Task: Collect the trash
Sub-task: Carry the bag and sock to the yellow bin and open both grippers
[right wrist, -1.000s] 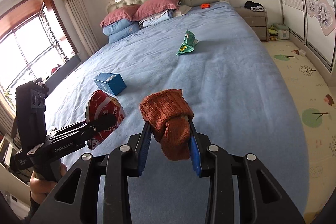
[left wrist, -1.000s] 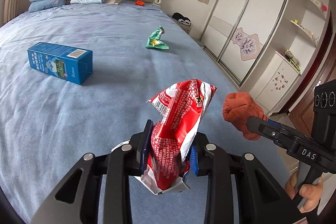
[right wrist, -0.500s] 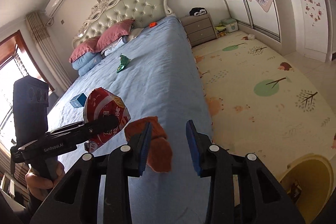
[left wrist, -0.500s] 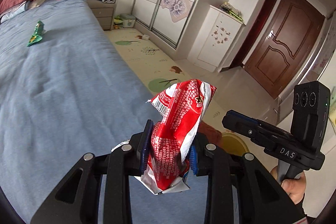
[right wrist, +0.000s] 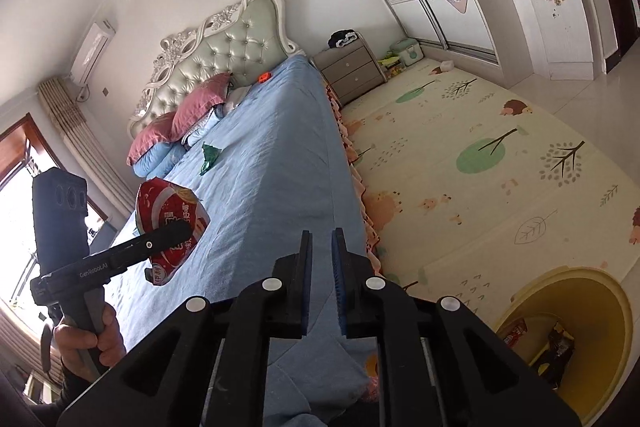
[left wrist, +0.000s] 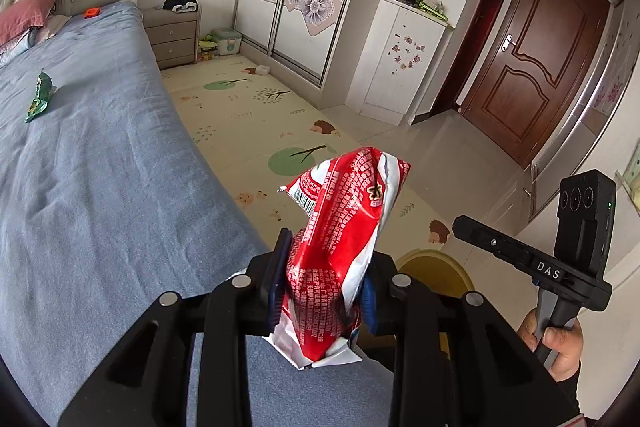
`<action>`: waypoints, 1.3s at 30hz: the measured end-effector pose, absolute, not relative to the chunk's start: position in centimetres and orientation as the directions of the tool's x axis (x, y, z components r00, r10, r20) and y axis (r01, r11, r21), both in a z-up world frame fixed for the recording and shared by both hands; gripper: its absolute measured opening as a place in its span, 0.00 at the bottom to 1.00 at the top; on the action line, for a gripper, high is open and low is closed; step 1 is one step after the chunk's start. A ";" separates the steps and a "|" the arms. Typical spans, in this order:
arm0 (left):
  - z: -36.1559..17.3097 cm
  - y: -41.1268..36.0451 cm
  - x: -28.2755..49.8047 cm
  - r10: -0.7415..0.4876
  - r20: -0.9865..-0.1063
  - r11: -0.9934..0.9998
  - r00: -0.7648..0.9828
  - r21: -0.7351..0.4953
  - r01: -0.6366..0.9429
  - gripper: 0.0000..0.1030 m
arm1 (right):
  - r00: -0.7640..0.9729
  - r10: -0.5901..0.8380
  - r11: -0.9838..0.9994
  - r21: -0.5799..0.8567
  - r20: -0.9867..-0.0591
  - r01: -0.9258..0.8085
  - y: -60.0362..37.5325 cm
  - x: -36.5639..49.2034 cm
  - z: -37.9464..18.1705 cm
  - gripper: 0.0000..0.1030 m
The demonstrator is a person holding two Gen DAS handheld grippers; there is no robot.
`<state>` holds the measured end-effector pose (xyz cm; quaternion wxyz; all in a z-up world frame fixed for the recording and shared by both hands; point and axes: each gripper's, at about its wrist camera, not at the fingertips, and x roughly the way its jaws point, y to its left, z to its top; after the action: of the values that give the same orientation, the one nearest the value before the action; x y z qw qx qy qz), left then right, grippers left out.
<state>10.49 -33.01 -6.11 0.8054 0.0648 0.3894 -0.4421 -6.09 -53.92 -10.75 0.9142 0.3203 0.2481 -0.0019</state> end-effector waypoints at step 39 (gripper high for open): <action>-23.2 -61.8 -6.5 -0.303 -0.948 0.186 -0.100 -0.162 0.969 0.79 | 0.712 -0.163 0.593 0.509 -0.683 0.624 -67.4 -27.1 -22.9 0.20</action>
<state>-6.49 -61.78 -23.25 0.5833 0.3312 0.5028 -0.5452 -27.14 -67.38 -22.85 0.8410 0.3856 0.2988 -0.2340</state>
